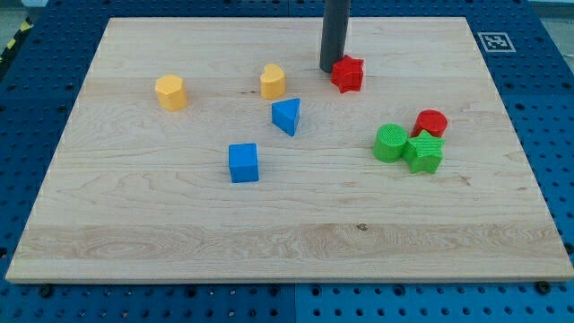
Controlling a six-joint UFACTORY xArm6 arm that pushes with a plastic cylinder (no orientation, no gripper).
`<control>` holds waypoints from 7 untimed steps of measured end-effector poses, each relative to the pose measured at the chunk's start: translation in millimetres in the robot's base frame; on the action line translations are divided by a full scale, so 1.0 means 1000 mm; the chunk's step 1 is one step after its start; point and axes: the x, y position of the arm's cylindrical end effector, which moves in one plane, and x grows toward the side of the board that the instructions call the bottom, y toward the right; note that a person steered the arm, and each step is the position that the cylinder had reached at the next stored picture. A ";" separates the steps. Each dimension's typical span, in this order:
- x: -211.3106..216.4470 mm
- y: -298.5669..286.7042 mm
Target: Push the red star towards the green circle
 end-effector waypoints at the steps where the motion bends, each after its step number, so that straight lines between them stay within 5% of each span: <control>1: 0.000 0.007; 7: 0.025 0.050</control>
